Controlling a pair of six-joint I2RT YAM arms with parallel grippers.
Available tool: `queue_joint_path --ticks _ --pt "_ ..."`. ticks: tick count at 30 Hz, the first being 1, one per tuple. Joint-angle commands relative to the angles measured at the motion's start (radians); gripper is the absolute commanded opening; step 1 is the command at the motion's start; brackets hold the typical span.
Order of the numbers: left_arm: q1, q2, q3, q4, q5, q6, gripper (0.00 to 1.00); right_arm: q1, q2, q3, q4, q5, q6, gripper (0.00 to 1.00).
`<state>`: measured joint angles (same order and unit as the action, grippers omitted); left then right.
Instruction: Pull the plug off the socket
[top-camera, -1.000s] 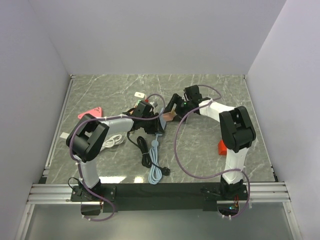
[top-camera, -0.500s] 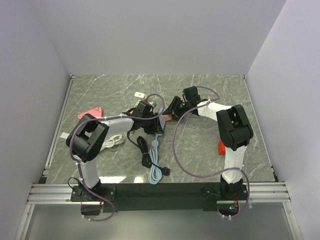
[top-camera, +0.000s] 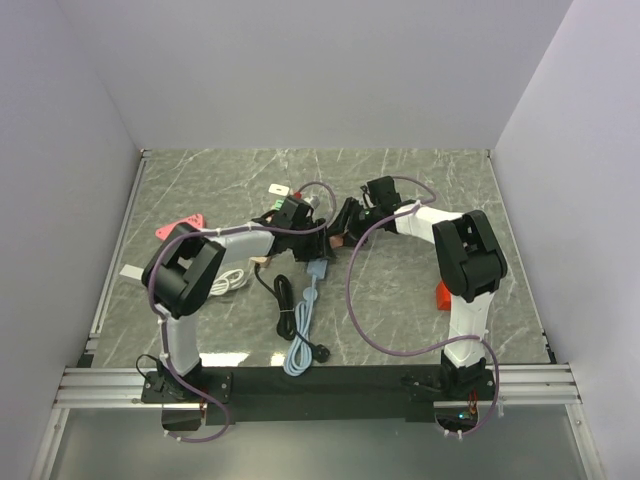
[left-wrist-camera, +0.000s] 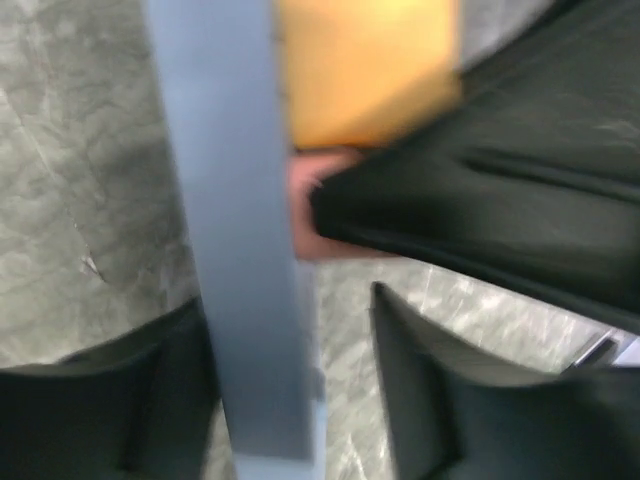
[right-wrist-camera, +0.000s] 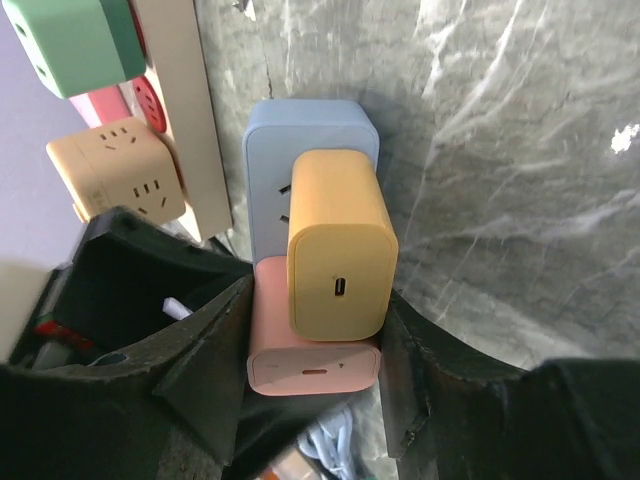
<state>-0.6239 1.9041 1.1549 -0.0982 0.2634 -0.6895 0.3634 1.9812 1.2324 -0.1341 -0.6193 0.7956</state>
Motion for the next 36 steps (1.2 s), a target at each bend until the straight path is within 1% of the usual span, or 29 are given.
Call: queue_joint_path --ticks 1,2,4,5,6,7,14,17,18,19,20,23,29,33,36 --pt "-0.003 0.039 0.035 0.037 0.03 0.028 0.51 0.017 -0.067 -0.017 0.016 -0.08 0.011 0.0" --pt "-0.003 0.039 0.031 0.038 0.03 0.028 0.37 0.019 -0.071 -0.02 0.022 -0.079 0.016 0.0" --pt "-0.002 0.039 0.011 0.046 0.03 0.025 0.25 0.017 -0.079 -0.022 0.027 -0.082 0.025 0.0" --pt "-0.002 0.039 0.003 0.052 0.025 0.024 0.1 0.016 -0.079 -0.017 0.022 -0.082 0.028 0.0" --pt "-0.002 0.039 -0.01 0.054 0.022 0.022 0.03 0.017 -0.079 -0.016 0.022 -0.082 0.028 0.0" --pt "0.003 0.036 -0.015 0.052 0.02 0.019 0.0 0.019 -0.081 -0.016 0.022 -0.083 0.03 0.0" --pt "0.018 0.03 -0.041 0.043 -0.016 0.007 0.0 0.014 -0.105 -0.024 -0.004 -0.08 0.039 0.0" --pt "0.032 0.044 -0.049 0.029 -0.03 -0.002 0.0 -0.009 -0.142 -0.047 -0.001 -0.134 0.051 0.0" --pt "0.039 0.049 -0.06 0.028 -0.035 -0.007 0.0 -0.015 -0.153 -0.037 -0.027 -0.182 0.042 0.0" --pt "0.044 0.049 -0.064 0.032 -0.032 -0.007 0.0 -0.024 -0.154 -0.025 -0.06 -0.207 -0.011 0.0" --pt "0.049 0.052 -0.07 0.034 -0.032 -0.008 0.0 -0.036 -0.156 0.008 -0.161 -0.22 -0.045 0.0" --pt "0.061 0.056 -0.083 0.032 -0.041 -0.008 0.0 -0.084 -0.186 0.013 -0.272 -0.22 -0.139 0.0" --pt "0.067 0.069 -0.069 0.037 -0.027 -0.015 0.0 -0.185 -0.197 -0.014 -0.355 -0.25 -0.206 0.0" --pt "0.067 0.072 -0.057 0.037 -0.02 -0.022 0.0 -0.199 -0.197 -0.008 -0.366 -0.289 -0.222 0.0" --pt "0.067 0.072 -0.047 0.037 -0.02 -0.028 0.0 -0.192 -0.209 -0.034 -0.305 -0.269 -0.159 0.0"
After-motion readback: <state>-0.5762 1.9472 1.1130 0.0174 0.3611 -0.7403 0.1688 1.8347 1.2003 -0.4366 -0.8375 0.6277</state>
